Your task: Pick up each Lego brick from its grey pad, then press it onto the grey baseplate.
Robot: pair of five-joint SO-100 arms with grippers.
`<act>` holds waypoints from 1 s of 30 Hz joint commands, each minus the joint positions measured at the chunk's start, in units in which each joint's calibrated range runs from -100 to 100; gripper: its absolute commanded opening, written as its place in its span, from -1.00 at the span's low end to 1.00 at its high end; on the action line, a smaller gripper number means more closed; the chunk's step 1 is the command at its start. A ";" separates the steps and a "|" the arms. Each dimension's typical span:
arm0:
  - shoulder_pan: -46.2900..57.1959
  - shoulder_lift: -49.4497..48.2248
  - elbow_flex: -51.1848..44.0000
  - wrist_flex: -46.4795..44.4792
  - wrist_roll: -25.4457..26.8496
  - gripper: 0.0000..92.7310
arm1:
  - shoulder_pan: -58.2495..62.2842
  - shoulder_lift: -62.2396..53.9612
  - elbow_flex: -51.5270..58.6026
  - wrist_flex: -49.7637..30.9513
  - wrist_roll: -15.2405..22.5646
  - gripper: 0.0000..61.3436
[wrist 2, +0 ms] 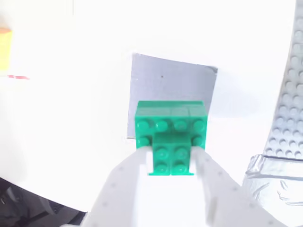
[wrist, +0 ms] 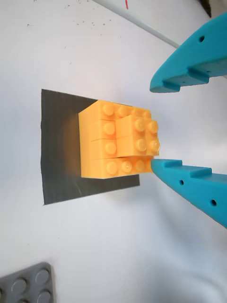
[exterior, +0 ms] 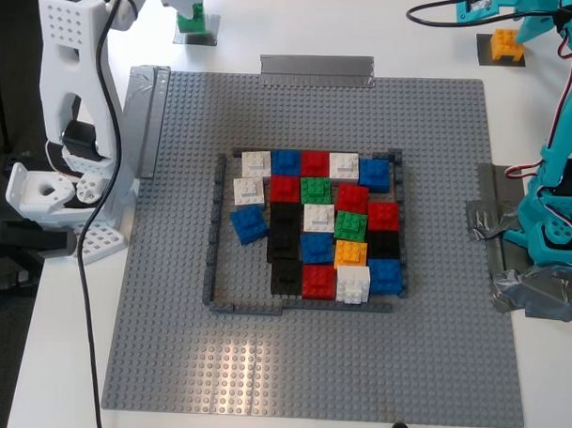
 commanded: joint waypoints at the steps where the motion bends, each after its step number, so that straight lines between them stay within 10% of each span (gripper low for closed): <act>1: 0.32 -0.62 -0.19 0.43 0.21 -0.66 | 1.61 -17.82 0.02 2.90 -0.10 -0.99; 14: 0.25 -0.44 0.08 0.43 0.16 -0.66 | 15.32 -44.43 20.97 13.80 -3.18 -0.99; 30: 0.68 1.19 -0.82 0.43 0.26 -0.89 | 61.90 -72.33 48.24 20.06 -0.35 -0.99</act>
